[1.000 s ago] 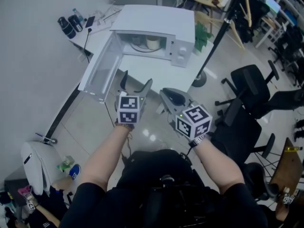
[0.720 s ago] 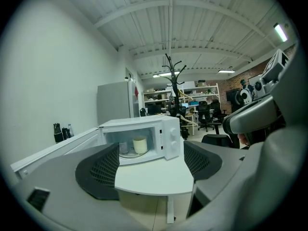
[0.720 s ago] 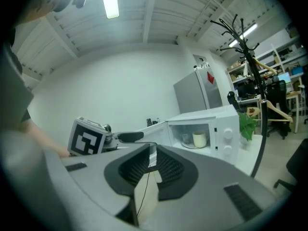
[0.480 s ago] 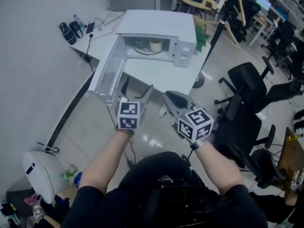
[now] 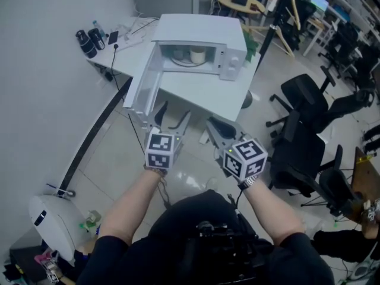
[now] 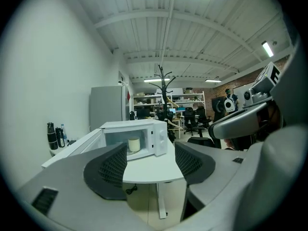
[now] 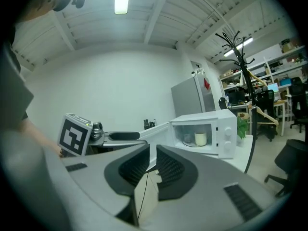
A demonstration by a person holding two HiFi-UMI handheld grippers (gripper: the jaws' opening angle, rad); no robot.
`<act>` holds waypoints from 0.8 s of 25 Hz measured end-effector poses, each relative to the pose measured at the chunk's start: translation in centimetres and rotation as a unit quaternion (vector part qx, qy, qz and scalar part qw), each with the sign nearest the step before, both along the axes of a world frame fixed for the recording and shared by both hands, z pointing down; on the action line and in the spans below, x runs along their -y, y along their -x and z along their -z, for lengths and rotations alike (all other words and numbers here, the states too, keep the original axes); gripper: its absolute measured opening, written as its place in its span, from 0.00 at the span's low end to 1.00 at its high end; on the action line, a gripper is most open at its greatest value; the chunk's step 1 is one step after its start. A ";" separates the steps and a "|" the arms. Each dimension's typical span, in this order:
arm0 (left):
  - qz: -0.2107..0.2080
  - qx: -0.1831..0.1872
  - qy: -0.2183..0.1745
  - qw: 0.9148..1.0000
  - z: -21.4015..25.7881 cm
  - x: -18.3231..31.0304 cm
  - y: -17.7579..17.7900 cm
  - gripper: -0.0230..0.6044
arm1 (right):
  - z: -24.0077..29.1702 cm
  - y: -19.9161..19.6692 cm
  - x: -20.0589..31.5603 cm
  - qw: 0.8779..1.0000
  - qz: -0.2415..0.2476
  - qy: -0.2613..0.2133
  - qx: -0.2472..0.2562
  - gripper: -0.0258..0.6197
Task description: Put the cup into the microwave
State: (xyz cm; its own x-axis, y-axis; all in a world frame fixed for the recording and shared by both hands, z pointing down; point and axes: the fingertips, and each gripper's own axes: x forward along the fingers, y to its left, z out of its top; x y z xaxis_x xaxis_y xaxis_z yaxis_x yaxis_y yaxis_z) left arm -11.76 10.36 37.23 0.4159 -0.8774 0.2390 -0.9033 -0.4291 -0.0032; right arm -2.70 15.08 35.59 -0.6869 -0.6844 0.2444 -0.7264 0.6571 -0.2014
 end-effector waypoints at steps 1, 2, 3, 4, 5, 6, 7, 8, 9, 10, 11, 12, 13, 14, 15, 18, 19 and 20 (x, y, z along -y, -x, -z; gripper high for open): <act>-0.004 -0.001 -0.001 1.000 0.1 -0.5 0.0 0.49 | 0.1 0.1 -0.3 1.000 -0.002 -0.001 -0.001 0.14; -0.008 -0.002 -0.002 1.000 0.3 -0.9 0.1 0.45 | 0.2 0.1 -0.6 1.000 -0.004 -0.002 -0.002 0.14; -0.010 -0.002 -0.002 1.000 0.4 -1.3 0.1 0.42 | 0.3 0.2 -0.9 1.000 -0.005 -0.003 -0.002 0.13; -0.011 -0.002 -0.003 1.000 0.5 -1.6 0.1 0.42 | 0.4 0.2 -1.1 1.000 -0.006 -0.004 -0.003 0.13; -0.011 -0.001 -0.003 1.000 0.6 -1.9 0.0 0.40 | 0.5 0.2 -1.2 1.000 -0.006 -0.006 -0.004 0.13; -0.011 0.000 -0.004 1.000 0.6 -2.1 0.0 0.34 | 0.7 0.2 -1.4 1.000 -0.006 -0.009 -0.005 0.13; -0.011 0.000 -0.006 1.000 0.7 -2.4 -0.1 0.28 | 0.8 0.2 -1.4 1.000 -0.006 -0.011 -0.006 0.13; -0.010 -0.001 -0.009 1.000 0.9 -2.7 -0.2 0.25 | 0.9 0.1 -1.5 1.000 -0.005 -0.013 -0.008 0.13; -0.009 -0.002 -0.012 1.000 1.0 -2.9 -0.3 0.21 | 1.0 0.0 -1.7 1.000 -0.004 -0.015 -0.009 0.13; -0.007 -0.002 -0.015 1.000 1.1 -3.2 -0.4 0.17 | 1.1 -0.1 -1.8 1.000 -0.002 -0.016 -0.010 0.12; -0.005 -0.003 -0.017 1.000 1.3 -3.4 -0.5 0.14 | 1.2 -0.3 -1.9 1.000 -0.001 -0.018 -0.010 0.12; -0.003 -0.003 -0.018 1.000 1.4 -3.7 -0.7 0.11 | 1.3 -0.5 -2.0 1.000 0.001 -0.019 -0.011 0.11; -0.002 -0.004 -0.019 1.000 1.5 -4.0 -1.0 0.08 | 1.4 -0.7 -2.1 1.000 0.003 -0.021 -0.012 0.11; -0.002 -0.004 -0.020 1.000 1.5 -4.2 -1.3 0.05 | 1.6 -1.0 -2.2 1.000 0.004 -0.024 -0.013 0.10; -0.003 -0.004 -0.019 1.000 1.5 -4.5 -1.7 0.04 | 1.8 -1.3 -2.2 1.000 0.006 -0.027 -0.013 0.10; -0.004 -0.005 -0.019 1.000 1.6 -5.1 -3.1 0.04 | 2.0 -2.3 -2.4 0.999 0.014 -0.032 -0.012 0.08; -0.003 -0.006 -0.018 1.000 1.6 -5.2 -3.4 0.04 | 2.0 -2.6 -2.4 0.999 0.017 -0.032 -0.012 0.08; -0.001 -0.007 -0.017 1.000 1.6 -5.4 -3.7 0.04 | 1.9 -2.8 -2.5 0.999 0.021 -0.031 -0.012 0.07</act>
State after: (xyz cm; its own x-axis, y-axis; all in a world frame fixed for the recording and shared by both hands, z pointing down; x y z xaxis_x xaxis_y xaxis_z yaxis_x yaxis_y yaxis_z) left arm -8.05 15.72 35.65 0.4206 -0.8843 0.2028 -0.9027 -0.4303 -0.0042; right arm 0.09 17.62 33.68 -0.7096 -0.6699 0.2187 -0.7023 0.6974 -0.1428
